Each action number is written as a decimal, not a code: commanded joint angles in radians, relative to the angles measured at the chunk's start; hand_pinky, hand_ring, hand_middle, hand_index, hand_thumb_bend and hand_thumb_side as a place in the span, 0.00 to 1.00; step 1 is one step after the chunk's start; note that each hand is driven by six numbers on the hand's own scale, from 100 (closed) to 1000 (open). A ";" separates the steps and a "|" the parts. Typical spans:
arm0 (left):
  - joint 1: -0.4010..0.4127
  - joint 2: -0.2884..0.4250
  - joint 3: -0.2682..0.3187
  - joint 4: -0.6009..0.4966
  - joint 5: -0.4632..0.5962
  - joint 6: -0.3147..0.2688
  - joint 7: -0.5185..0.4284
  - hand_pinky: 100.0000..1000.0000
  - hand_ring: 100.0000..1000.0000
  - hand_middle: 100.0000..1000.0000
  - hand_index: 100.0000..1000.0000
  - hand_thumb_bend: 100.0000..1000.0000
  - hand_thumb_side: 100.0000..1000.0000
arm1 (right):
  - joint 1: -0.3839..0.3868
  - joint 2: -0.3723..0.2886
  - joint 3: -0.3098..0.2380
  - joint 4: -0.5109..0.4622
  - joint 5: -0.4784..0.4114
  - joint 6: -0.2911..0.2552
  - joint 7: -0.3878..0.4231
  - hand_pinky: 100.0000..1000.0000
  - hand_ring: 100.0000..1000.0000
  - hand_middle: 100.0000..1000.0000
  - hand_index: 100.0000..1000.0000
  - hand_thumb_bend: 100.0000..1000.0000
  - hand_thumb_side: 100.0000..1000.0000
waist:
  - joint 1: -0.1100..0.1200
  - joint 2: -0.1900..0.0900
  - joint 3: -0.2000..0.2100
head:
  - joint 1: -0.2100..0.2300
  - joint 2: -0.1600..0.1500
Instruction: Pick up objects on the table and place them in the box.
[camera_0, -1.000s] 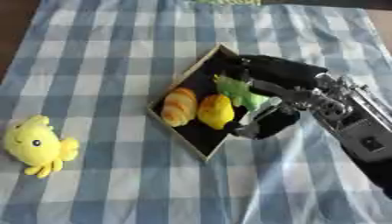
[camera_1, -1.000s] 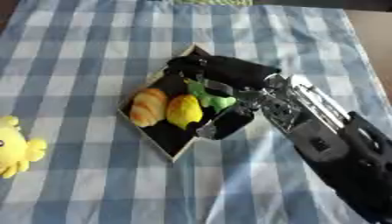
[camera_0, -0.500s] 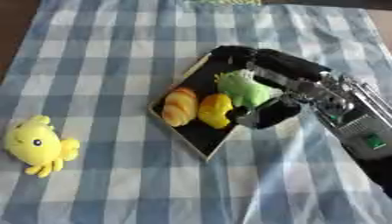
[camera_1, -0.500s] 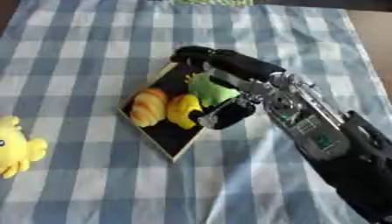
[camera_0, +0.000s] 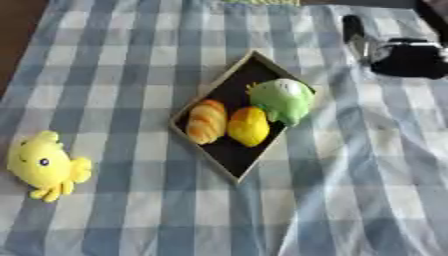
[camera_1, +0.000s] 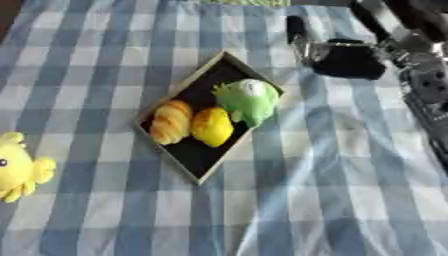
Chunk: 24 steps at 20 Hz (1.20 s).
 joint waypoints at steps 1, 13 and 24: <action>0.008 0.141 -0.014 -0.019 -0.180 -0.052 -0.150 0.87 0.90 0.79 0.92 0.46 0.36 | 0.023 -0.061 -0.073 -0.020 -0.024 0.002 -0.098 0.91 1.00 0.94 0.91 0.00 0.35 | 0.021 -0.017 -0.003 | 0.004 0.001; -0.004 0.243 -0.100 -0.019 -0.351 -0.092 -0.468 0.91 0.90 0.79 0.91 0.64 0.00 | 0.093 -0.062 -0.147 -0.020 -0.015 0.035 -0.231 0.90 0.98 0.92 0.89 0.00 0.29 | 0.031 -0.018 -0.019 | 0.020 0.008; -0.060 0.234 -0.123 0.011 -0.353 -0.021 -0.580 0.90 0.89 0.79 0.91 0.64 0.00 | 0.100 -0.031 -0.140 -0.020 -0.022 0.060 -0.233 0.89 0.98 0.91 0.88 0.00 0.34 | 0.032 -0.016 -0.022 | 0.029 0.006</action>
